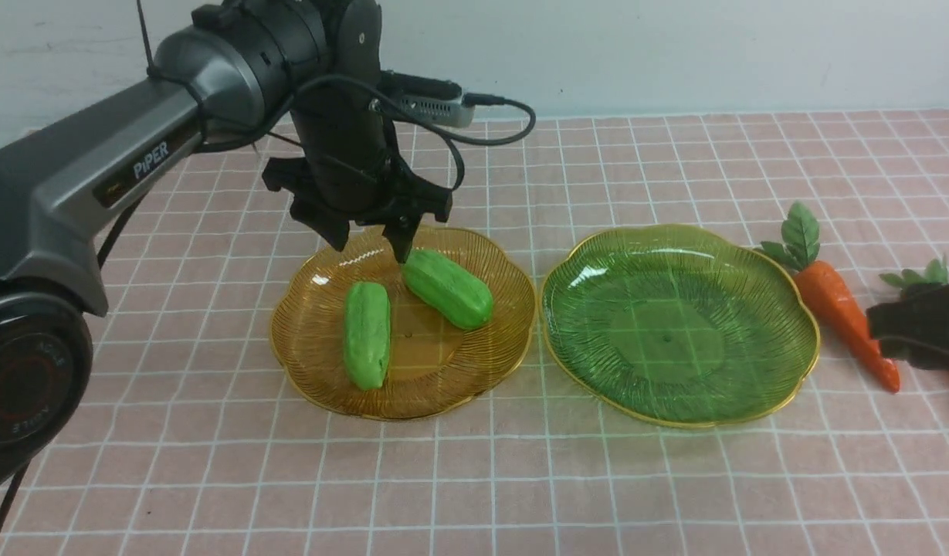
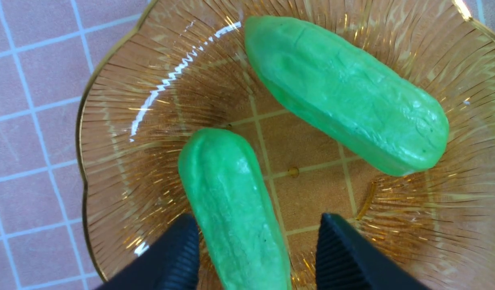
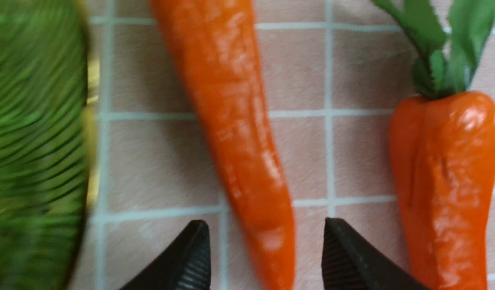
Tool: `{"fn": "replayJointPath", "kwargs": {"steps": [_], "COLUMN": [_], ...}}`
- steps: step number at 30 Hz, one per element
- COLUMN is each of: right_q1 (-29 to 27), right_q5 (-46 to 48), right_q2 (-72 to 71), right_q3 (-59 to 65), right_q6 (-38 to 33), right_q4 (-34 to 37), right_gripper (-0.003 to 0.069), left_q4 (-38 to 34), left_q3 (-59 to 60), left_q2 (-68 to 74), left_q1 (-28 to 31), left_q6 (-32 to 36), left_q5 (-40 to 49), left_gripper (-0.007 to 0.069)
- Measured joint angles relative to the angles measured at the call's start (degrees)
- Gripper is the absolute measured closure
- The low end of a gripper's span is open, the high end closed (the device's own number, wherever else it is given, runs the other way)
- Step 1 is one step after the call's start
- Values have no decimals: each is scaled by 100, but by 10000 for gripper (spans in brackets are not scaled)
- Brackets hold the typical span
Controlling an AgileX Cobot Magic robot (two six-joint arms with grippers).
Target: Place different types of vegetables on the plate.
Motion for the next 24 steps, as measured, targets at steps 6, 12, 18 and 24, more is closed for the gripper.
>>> {"fn": "replayJointPath", "kwargs": {"steps": [6,12,18,24], "right_q1": [-231,-231,-231,-219], "right_q5": [-202,-344,-334,853], "right_q2": [402,668,673,143], "right_q3": [-35,-74,-82,-220], "right_q6": [628,676,439,41], "right_q4": [-346,-323,-297,-37], "right_gripper": [302,317,496,500], "left_q4": [5,5,5,5], "left_q3": [0,0,0,0], "left_q2": [0,0,0,0], "left_q1": [0,0,0,0], "left_q6": [5,5,5,5], "left_q5": [0,2,2,2], "left_gripper": [284,290,290,290]}}
